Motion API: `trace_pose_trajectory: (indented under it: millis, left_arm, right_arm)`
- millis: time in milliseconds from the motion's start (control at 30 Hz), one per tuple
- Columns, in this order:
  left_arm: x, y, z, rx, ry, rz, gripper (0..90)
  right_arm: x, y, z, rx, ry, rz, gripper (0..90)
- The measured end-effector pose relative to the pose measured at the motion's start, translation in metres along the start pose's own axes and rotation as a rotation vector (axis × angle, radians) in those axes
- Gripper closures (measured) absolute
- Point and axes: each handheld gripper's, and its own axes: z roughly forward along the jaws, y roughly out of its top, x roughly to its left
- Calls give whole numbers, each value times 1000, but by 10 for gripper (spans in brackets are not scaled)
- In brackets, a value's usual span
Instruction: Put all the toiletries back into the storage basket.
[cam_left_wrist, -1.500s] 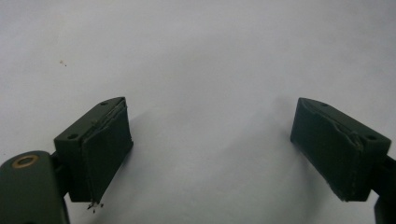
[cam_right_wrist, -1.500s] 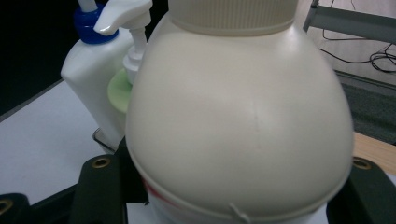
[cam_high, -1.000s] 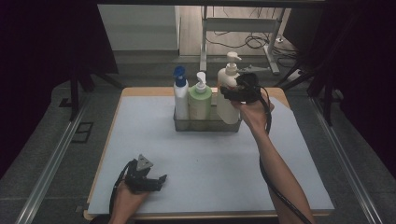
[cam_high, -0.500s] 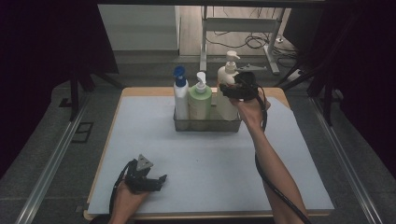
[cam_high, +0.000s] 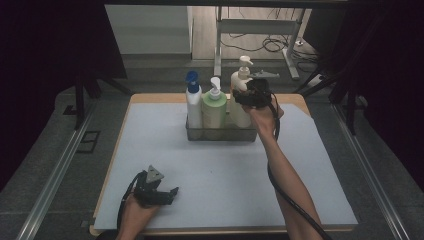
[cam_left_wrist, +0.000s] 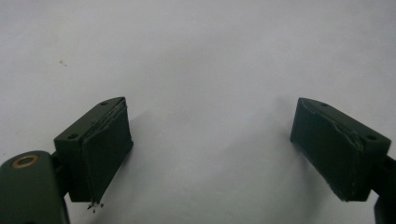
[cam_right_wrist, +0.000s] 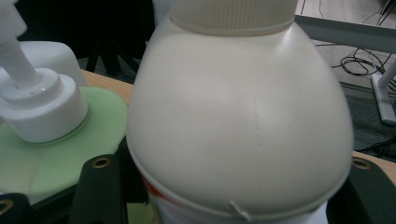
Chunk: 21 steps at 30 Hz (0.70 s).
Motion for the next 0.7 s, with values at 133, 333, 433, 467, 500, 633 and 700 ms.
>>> trace_pose_trajectory:
  millis: [133, 333, 433, 467, 500, 633, 700]
  left_arm:
    - [0, 0, 0, 0, 0, 0, 121]
    - [0, 0, 0, 0, -1, 0, 121]
    - [0, 0, 0, 0, -1, 0, 121]
    - [0, 0, 0, 0, -1, 0, 121]
    - [0, 0, 0, 0, -1, 0, 121]
    - [0, 0, 0, 0, -1, 0, 121]
    - [0, 0, 0, 0, -1, 0, 121]
  right_arm:
    - [0, -4, 5, 6, -4, -2, 375]
    - [-2, -11, 8, 15, -5, 3, 374]
    - [-2, -14, 9, 17, -4, 3, 375]
    - [-2, -15, 9, 19, -3, 4, 374]
    - [-2, -16, 9, 18, -2, 6, 374]
    - [1, -20, 9, 16, -1, 3, 374]
    - [2, -22, 10, 16, -3, -2, 374]
